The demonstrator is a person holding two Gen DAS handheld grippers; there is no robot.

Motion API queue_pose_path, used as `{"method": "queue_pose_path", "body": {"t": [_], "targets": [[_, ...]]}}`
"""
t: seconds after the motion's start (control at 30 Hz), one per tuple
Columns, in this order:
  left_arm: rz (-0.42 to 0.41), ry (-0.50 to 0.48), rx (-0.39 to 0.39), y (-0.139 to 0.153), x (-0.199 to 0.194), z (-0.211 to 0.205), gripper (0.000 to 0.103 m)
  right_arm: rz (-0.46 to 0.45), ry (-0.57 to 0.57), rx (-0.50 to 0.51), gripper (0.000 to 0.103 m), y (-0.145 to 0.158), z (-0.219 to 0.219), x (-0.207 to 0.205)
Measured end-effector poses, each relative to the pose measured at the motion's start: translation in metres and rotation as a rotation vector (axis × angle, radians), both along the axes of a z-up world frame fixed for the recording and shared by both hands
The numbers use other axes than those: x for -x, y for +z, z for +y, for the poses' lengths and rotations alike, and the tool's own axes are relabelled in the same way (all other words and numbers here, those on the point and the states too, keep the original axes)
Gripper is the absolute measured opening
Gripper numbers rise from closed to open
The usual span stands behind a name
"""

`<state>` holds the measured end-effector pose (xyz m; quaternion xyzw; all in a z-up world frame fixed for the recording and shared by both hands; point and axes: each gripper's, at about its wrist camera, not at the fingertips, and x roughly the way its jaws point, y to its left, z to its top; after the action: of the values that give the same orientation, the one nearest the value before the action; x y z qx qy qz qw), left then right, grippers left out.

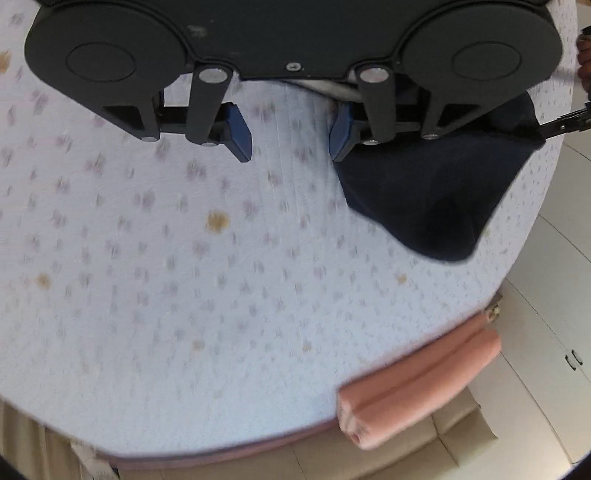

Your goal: Fold large clothes

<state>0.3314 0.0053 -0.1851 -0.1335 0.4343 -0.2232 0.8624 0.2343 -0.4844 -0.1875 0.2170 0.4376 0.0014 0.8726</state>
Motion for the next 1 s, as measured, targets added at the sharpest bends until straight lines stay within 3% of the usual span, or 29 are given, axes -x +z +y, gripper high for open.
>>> {"method": "queue_pose_path", "body": {"t": [0.07,0.1,0.17,0.2,0.27,0.3,0.37,0.43,0.47,0.5,0.57,0.63,0.7,0.8,0.87,0.93,1.0], "targets": [[-0.055,0.008,0.037,0.015,0.0,-0.002,0.047,-0.077,0.019,0.013,0.06,0.015,0.009,-0.011],[-0.077,0.004,0.08,0.019,-0.003,-0.01,0.047,-0.116,0.037,0.018,0.054,0.022,0.017,-0.019],[-0.099,-0.025,0.09,0.02,-0.015,-0.037,0.047,-0.157,0.085,0.048,0.028,0.026,0.041,-0.04],[-0.114,-0.037,0.049,0.017,-0.019,-0.053,0.047,-0.158,0.094,0.102,0.006,0.025,0.058,-0.051],[-0.118,-0.04,-0.031,0.004,-0.028,-0.081,0.045,-0.174,0.115,0.21,0.006,0.018,0.089,-0.066],[-0.091,-0.055,-0.026,-0.005,-0.033,-0.09,0.041,-0.17,0.137,0.23,0.006,0.012,0.101,-0.072],[-0.027,-0.084,-0.021,-0.026,-0.04,-0.101,0.034,-0.114,0.184,0.236,0.006,-0.007,0.116,-0.084],[0.001,-0.092,-0.084,-0.044,-0.041,-0.109,0.032,-0.041,0.193,0.265,0.005,-0.03,0.122,-0.092],[-0.003,-0.094,-0.1,-0.051,-0.04,-0.109,0.025,0.001,0.186,0.275,0.003,-0.045,0.122,-0.094],[-0.024,-0.098,-0.093,-0.054,-0.037,-0.107,0.025,0.033,0.168,0.255,0.0,-0.058,0.117,-0.095],[-0.034,-0.102,-0.066,-0.057,-0.036,-0.101,0.026,0.01,0.122,0.218,0.0,-0.067,0.112,-0.09],[-0.017,-0.077,-0.023,-0.057,-0.037,-0.094,0.025,0.011,0.11,0.251,0.0,-0.064,0.12,-0.091],[-0.023,-0.082,-0.032,-0.045,-0.035,-0.095,0.025,0.003,0.135,0.227,0.0,-0.06,0.122,-0.091],[-0.126,-0.138,-0.075,-0.015,-0.029,-0.101,0.031,-0.059,0.188,0.129,0.009,-0.039,0.112,-0.089],[-0.174,-0.142,-0.063,0.001,-0.034,-0.102,0.042,-0.147,0.222,0.136,0.018,-0.019,0.11,-0.088],[-0.192,-0.149,-0.042,0.009,-0.048,-0.105,0.056,-0.194,0.254,0.127,0.045,-0.005,0.11,-0.095],[-0.161,-0.196,-0.069,0.005,-0.07,-0.115,0.07,-0.21,0.285,0.098,0.061,0.001,0.11,-0.109]]}}
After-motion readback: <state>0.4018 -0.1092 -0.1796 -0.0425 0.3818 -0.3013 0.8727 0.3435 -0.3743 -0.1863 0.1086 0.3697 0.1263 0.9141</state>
